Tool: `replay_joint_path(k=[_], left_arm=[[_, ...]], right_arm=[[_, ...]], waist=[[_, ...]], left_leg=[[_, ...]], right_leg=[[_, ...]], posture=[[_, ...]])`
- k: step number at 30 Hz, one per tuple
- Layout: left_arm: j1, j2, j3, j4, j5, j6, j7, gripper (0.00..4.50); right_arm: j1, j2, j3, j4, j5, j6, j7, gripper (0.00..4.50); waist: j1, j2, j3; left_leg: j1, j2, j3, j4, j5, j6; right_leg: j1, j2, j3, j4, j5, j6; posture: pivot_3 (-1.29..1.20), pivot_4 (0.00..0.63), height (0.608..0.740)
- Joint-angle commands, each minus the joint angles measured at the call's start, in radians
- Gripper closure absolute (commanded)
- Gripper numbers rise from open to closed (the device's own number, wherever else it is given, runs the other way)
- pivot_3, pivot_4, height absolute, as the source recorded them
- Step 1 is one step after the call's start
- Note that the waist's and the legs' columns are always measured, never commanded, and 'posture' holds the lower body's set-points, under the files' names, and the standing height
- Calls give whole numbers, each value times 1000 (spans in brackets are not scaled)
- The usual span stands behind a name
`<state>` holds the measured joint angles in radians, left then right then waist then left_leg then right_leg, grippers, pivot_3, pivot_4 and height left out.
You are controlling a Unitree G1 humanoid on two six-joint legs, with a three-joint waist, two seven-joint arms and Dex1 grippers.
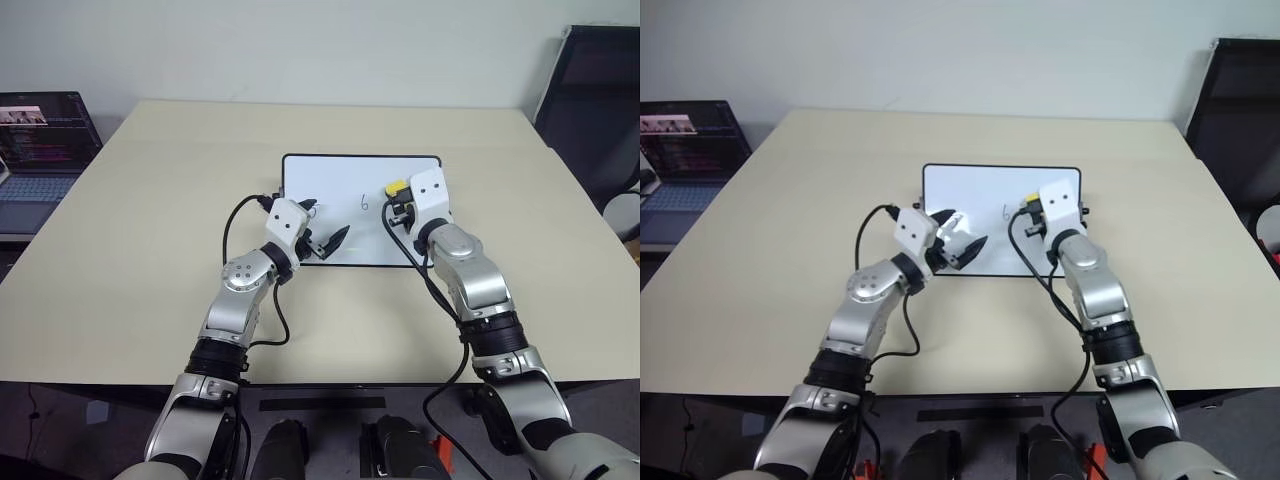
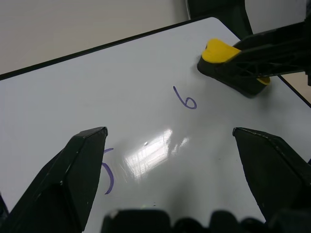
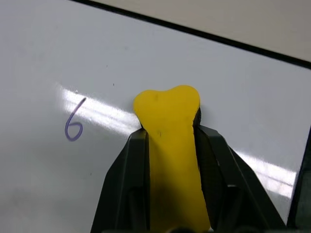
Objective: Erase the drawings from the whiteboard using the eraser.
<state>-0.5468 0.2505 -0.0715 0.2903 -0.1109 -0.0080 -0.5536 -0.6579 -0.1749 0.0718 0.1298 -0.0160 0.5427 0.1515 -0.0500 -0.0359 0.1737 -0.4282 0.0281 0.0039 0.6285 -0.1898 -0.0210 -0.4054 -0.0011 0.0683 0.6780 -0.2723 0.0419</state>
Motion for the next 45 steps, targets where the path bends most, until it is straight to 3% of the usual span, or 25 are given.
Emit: replay_joint_path(k=[1,10,18,20,30,37,45], left_arm=[[-5,3,14,-50,-6,-6,6,0],[-12,0,9,-33,-9,-11,-8,0],[-5,0,8,-34,-9,-12,-15,0],[4,0,7,-47,-9,-10,-14,0],[134,-10,-6,-182,-2,31,19,0],[140,-9,3,-209,-2,53,39,0],[146,12,11,-226,-7,64,40,0]], right_arm=[[57,-20,-25,-44,-4,97,-6,3485],[213,-41,-41,-277,9,221,9,3485],[208,-32,-55,-297,34,172,29,3485],[207,-38,-51,-291,35,128,37,3485],[311,-184,83,-119,-93,-520,160,3485],[281,-175,97,11,-109,-650,174,3485],[254,-128,55,-14,-70,-587,155,3485]], waist=[[2,0,0],[16,0,0],[15,0,0],[15,0,0],[15,0,0],[16,0,0],[18,0,0]], left_leg=[[0,0,0,0,0,0],[0,0,0,0,0,0],[0,0,1,0,0,0],[0,0,1,0,0,0],[-3,0,1,-3,-1,0],[-2,0,1,-1,0,0],[-2,0,0,-1,0,0]], right_leg=[[0,0,0,0,0,0],[0,0,0,0,0,0],[0,0,0,-1,0,0],[0,0,1,-1,0,0],[-1,0,0,-6,0,0],[-1,0,0,-4,0,0],[-1,0,0,-4,0,0]], posture=[[0,150,740],[0,150,740],[0,150,740],[0,150,740],[0,150,740],[0,150,740],[0,150,740]])
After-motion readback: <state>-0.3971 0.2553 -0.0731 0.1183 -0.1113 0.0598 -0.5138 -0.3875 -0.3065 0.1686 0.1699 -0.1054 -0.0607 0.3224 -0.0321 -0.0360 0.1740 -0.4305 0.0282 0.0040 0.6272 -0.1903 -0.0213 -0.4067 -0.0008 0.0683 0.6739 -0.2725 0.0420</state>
